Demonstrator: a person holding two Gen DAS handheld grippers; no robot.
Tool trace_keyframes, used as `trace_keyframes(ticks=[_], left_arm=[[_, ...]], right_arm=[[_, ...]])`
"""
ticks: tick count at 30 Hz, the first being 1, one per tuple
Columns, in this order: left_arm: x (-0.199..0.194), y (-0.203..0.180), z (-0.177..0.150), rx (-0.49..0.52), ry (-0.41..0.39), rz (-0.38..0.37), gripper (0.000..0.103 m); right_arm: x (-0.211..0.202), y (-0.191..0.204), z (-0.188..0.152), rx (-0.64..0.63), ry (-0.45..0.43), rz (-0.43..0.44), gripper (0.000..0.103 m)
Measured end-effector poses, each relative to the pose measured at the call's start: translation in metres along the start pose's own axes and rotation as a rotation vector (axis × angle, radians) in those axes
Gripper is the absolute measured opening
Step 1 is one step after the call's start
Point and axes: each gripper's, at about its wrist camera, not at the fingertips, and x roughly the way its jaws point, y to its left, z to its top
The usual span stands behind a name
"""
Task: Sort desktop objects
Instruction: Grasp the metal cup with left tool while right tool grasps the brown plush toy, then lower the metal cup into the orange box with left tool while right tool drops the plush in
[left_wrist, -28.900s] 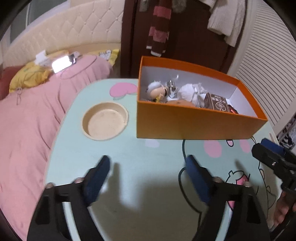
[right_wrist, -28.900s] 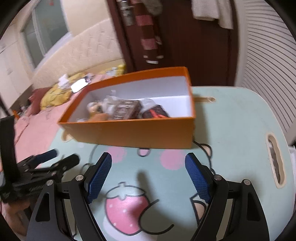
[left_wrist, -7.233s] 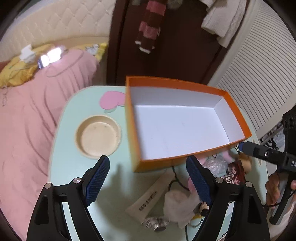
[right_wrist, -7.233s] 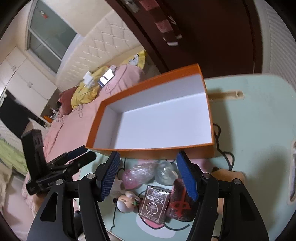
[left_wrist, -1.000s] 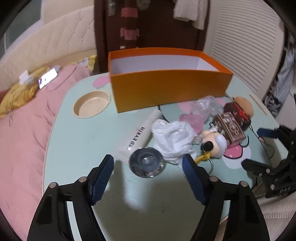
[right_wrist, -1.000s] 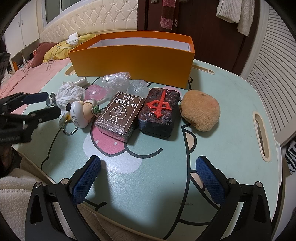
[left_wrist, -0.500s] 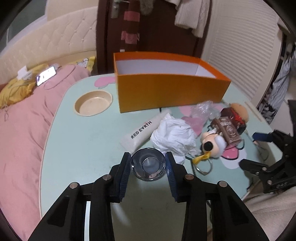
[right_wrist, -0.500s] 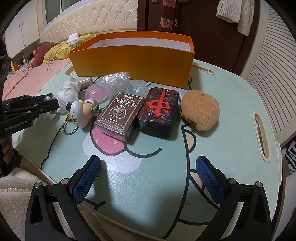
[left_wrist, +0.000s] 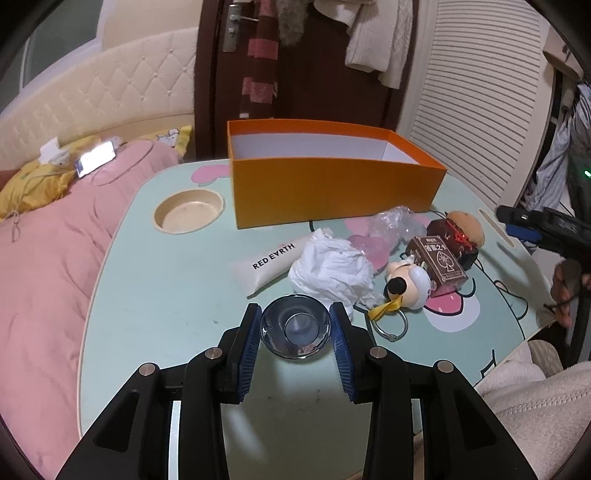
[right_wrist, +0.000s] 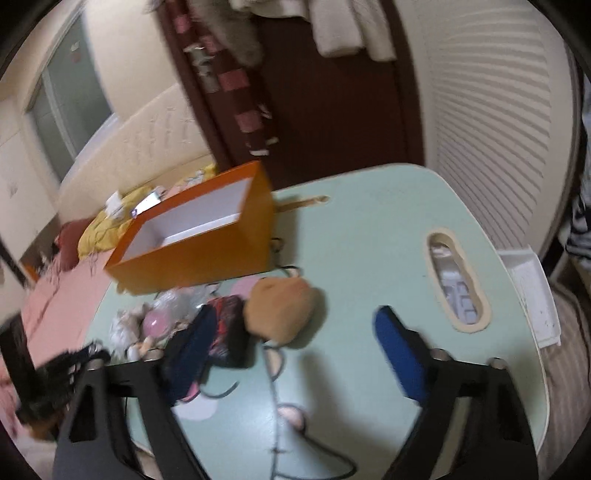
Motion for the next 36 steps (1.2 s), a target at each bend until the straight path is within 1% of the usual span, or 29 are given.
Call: trace_keyframes(ticks=[2,6,8,9,10,13,14,15,16,17,19,22,26,29,32,36], left_arm=[[0.0,-0.001,0.0,0.006,0.0,0.001,0.036],[0.0,-0.002,0.0,0.01,0.001,0.001,0.036],[-0.001,-0.002,0.0,0.011,-0.001,0.001,0.036],[-0.001,-0.002,0.0,0.012,-0.001,0.0,0.036],[-0.001,-0.002,0.0,0.012,-0.001,0.0,0.036],[-0.002,-0.002,0.0,0.013,0.0,-0.002,0.036],[-0.002,-0.002,0.0,0.012,-0.001,-0.003,0.036],[-0.002,-0.002,0.0,0.012,-0.002,-0.003,0.036],[-0.003,-0.002,0.0,0.01,-0.005,-0.002,0.036],[-0.004,-0.002,0.0,0.01,-0.01,-0.002,0.036],[-0.006,-0.001,0.001,0.008,-0.02,-0.003,0.036],[-0.011,0.001,0.005,0.006,-0.035,0.003,0.036],[-0.024,0.007,0.019,-0.021,-0.068,-0.01,0.036],[-0.034,0.007,0.038,-0.009,-0.105,0.0,0.036],[-0.04,0.005,0.064,0.019,-0.149,0.019,0.036],[-0.038,-0.001,0.096,0.034,-0.188,-0.009,0.036]], right_arm=[[0.012,-0.002,0.005,0.002,0.027,-0.016,0.078],[0.032,0.012,0.016,-0.042,0.043,-0.033,0.077],[0.042,0.021,0.019,-0.084,0.064,-0.057,0.064],[0.05,0.023,0.019,-0.104,0.091,-0.063,0.062],[0.056,0.025,0.019,-0.121,0.115,-0.067,0.06],[0.068,0.032,0.012,-0.129,0.136,-0.046,0.06],[0.067,0.035,0.011,-0.147,0.133,-0.049,0.048],[0.065,0.038,0.01,-0.167,0.135,-0.027,0.038],[0.064,0.041,0.009,-0.187,0.136,-0.013,0.034],[0.061,0.043,0.008,-0.202,0.128,-0.034,0.034],[0.058,0.044,0.007,-0.212,0.111,-0.045,0.034],[0.053,0.036,0.008,-0.163,0.1,-0.02,0.034],[0.034,0.03,0.02,-0.129,0.033,0.001,0.034],[0.018,0.034,0.031,-0.121,-0.017,0.034,0.034],[0.009,0.049,0.046,-0.158,-0.059,0.051,0.034],[0.011,0.07,0.064,-0.198,-0.091,0.062,0.034]])
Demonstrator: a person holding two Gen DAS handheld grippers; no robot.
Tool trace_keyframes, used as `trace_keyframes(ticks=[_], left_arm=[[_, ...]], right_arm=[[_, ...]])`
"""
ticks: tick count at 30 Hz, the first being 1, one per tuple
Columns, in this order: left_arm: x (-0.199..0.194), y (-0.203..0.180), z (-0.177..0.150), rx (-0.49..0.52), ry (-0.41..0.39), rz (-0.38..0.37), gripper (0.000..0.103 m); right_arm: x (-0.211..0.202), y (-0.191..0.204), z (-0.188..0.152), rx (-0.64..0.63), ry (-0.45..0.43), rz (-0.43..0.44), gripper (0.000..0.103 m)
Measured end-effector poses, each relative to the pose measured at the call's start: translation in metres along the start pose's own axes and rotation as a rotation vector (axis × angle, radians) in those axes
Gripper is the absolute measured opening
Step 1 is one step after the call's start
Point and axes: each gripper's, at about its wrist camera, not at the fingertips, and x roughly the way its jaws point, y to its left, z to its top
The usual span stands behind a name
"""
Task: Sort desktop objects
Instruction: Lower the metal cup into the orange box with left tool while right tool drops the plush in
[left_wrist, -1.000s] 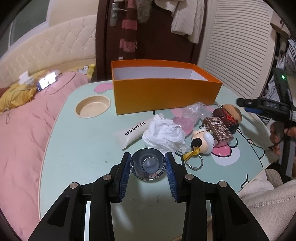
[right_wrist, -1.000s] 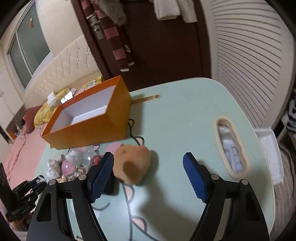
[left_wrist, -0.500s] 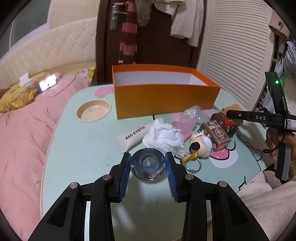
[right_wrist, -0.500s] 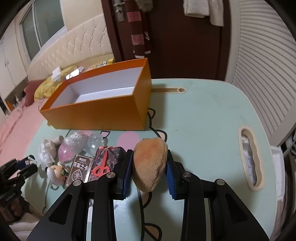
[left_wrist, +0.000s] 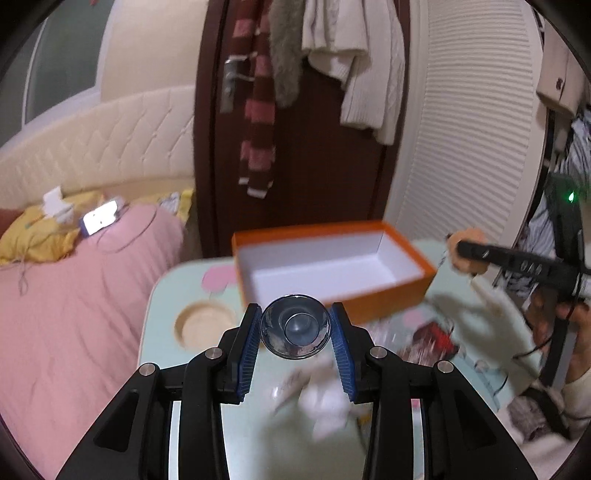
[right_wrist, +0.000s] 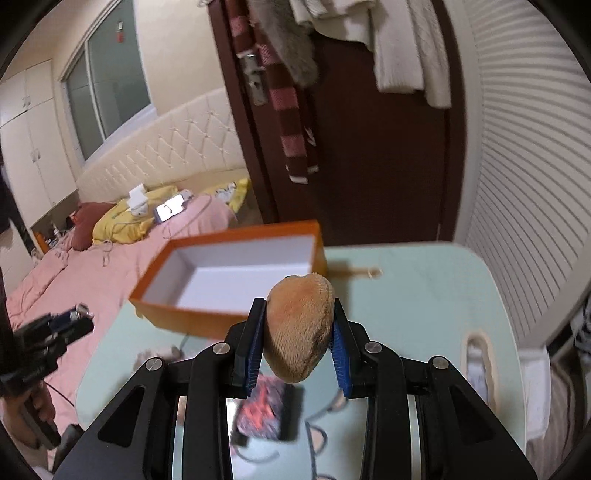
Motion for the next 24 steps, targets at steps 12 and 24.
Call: trace_keyframes(ticks=[12,24], left_arm=[[0.077,0.003,0.043,-0.054,-0.009,-0.038,0.036],[0.139,-0.004,0.02,-0.064,0.128,0.045,0.036]], right_arm=[[0.045,0.035,0.032,0.048,-0.038,0.048,0.034],[0.109,0.043,0.01,-0.017,0.138,-0.086,0.035]])
